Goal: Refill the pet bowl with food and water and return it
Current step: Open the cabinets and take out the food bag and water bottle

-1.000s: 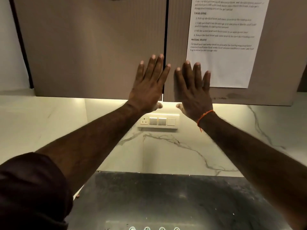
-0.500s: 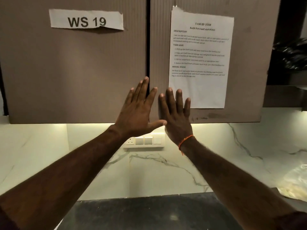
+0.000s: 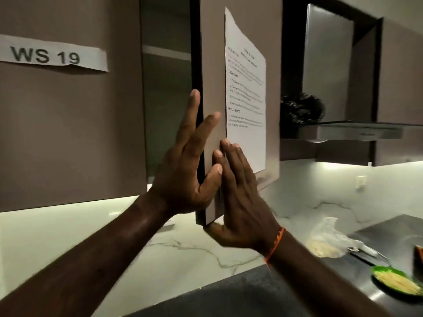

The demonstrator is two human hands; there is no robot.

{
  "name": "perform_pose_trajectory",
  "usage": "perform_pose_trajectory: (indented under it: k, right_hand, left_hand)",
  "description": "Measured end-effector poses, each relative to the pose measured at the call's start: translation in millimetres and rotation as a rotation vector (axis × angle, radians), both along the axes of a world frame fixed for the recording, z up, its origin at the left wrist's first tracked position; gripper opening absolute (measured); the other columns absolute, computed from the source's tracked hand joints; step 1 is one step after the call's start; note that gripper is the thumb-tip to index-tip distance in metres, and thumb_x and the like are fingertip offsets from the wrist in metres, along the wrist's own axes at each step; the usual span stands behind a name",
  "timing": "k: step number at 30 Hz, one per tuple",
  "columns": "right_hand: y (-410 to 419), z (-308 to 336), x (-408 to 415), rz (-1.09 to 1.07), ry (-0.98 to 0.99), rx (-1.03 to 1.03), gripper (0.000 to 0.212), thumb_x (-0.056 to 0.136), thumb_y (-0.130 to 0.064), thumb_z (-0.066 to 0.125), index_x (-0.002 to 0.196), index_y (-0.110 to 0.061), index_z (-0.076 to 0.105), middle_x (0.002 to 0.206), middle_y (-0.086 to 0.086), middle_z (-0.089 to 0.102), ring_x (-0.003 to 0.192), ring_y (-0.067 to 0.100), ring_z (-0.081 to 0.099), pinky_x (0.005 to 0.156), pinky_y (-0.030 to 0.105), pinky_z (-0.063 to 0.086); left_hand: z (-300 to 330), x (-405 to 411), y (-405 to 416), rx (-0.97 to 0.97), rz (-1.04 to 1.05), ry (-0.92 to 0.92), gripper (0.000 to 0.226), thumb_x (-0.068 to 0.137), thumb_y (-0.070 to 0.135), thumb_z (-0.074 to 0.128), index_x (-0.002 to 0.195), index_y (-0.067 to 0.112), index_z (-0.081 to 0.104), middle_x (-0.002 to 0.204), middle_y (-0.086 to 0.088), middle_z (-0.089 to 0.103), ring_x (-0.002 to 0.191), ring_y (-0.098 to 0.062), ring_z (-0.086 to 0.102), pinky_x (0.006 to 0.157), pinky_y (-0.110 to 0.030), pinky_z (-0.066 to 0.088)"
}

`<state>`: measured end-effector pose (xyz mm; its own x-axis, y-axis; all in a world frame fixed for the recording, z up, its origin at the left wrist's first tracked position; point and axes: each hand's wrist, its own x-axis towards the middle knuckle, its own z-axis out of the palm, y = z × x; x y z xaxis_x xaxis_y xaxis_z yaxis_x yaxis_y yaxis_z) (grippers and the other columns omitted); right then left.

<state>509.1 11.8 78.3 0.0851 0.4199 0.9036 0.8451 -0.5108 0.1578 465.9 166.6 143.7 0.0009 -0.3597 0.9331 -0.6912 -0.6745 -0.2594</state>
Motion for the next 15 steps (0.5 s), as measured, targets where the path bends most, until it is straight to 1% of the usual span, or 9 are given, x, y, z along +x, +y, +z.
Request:
perform_pose_trajectory:
  k: [1, 3, 5, 6, 8, 9, 12, 14, 15]
  right_hand:
    - [-11, 4, -16, 0.045, 0.028, -0.02, 0.12, 0.074, -0.039, 0.084, 0.159, 0.003, 0.011, 0.169, 0.023, 0.0, 0.158, 0.039, -0.004, 0.123, 0.063, 0.016]
    - [-32, 10, -48, 0.114, 0.119, -0.009, 0.115, 0.074, -0.031, 0.083, 0.157, 0.005, 0.013, 0.17, 0.019, 0.0, 0.158, 0.034, -0.002, 0.124, 0.059, 0.019]
    - [-53, 14, -72, 0.144, 0.182, 0.054, 0.111, 0.071, -0.019, 0.077, 0.158, 0.004, 0.013, 0.171, 0.015, 0.003, 0.159, 0.027, 0.002, 0.126, 0.05, 0.02]
    - [-61, 16, -81, 0.135, 0.186, 0.085, 0.108, 0.07, -0.014, 0.075, 0.158, 0.003, 0.014, 0.171, 0.014, 0.004, 0.159, 0.025, 0.004, 0.127, 0.044, 0.021]
    - [-79, 22, -94, 0.061, 0.176, 0.12, 0.104, 0.074, -0.012, 0.071, 0.159, 0.001, 0.013, 0.171, 0.013, 0.004, 0.159, 0.019, 0.005, 0.126, 0.031, 0.02]
    - [-88, 25, -99, 0.015, 0.178, 0.127, 0.103, 0.075, -0.012, 0.069, 0.16, -0.001, 0.011, 0.171, 0.012, 0.002, 0.159, 0.015, 0.004, 0.124, 0.023, 0.019]
    - [-115, 30, -110, -0.185, 0.198, 0.14, 0.111, 0.078, -0.002, 0.073, 0.162, -0.014, 0.002, 0.172, 0.005, -0.005, 0.151, -0.012, 0.001, 0.108, -0.002, 0.02]
    - [-133, 28, -113, -0.312, 0.219, 0.212, 0.114, 0.079, 0.007, 0.072, 0.163, -0.02, 0.0, 0.172, 0.0, -0.001, 0.133, -0.035, 0.004, 0.092, -0.011, 0.023]
    - [-142, 26, -114, -0.363, 0.222, 0.256, 0.112, 0.081, 0.009, 0.07, 0.163, -0.021, 0.001, 0.172, -0.001, 0.002, 0.127, -0.039, 0.009, 0.088, -0.011, 0.025]
  left_hand:
    - [0, -3, -10, 0.001, -0.049, -0.01, 0.074, 0.081, 0.008, 0.064, 0.145, -0.014, 0.035, 0.16, -0.042, 0.01, 0.158, -0.016, 0.006, 0.118, -0.011, 0.018]
    - [0, -7, -33, 0.001, -0.152, -0.036, 0.069, 0.084, 0.012, 0.057, 0.142, -0.018, 0.034, 0.157, -0.046, 0.011, 0.158, -0.033, 0.01, 0.124, -0.025, 0.02]
    - [-1, -10, -58, -0.018, -0.231, -0.064, 0.069, 0.089, 0.02, 0.05, 0.142, -0.021, 0.032, 0.155, -0.049, 0.012, 0.155, -0.047, 0.014, 0.126, -0.039, 0.019]
    - [-2, -11, -69, -0.034, -0.269, -0.066, 0.069, 0.09, 0.021, 0.048, 0.142, -0.021, 0.031, 0.156, -0.048, 0.013, 0.154, -0.048, 0.016, 0.125, -0.039, 0.021]
    - [-4, -13, -91, -0.055, -0.378, -0.036, 0.065, 0.093, 0.017, 0.048, 0.146, -0.015, 0.029, 0.159, -0.042, 0.016, 0.153, -0.045, 0.022, 0.123, -0.038, 0.027]
    - [-5, -13, -102, -0.056, -0.442, 0.005, 0.062, 0.095, 0.012, 0.049, 0.148, -0.01, 0.028, 0.161, -0.037, 0.019, 0.153, -0.042, 0.026, 0.122, -0.043, 0.032]
    - [-3, -7, -132, -0.038, -0.579, 0.153, 0.069, 0.09, -0.005, 0.055, 0.153, -0.001, 0.029, 0.164, -0.022, 0.029, 0.152, -0.031, 0.034, 0.116, -0.051, 0.041]
    - [-1, -3, -153, 0.017, -0.578, 0.185, 0.078, 0.084, -0.007, 0.06, 0.155, 0.004, 0.029, 0.166, -0.016, 0.027, 0.155, -0.024, 0.029, 0.12, -0.046, 0.039]
    - [0, -1, -164, 0.068, -0.546, 0.194, 0.083, 0.083, -0.004, 0.063, 0.157, 0.009, 0.028, 0.169, -0.012, 0.023, 0.157, -0.02, 0.022, 0.123, -0.04, 0.033]
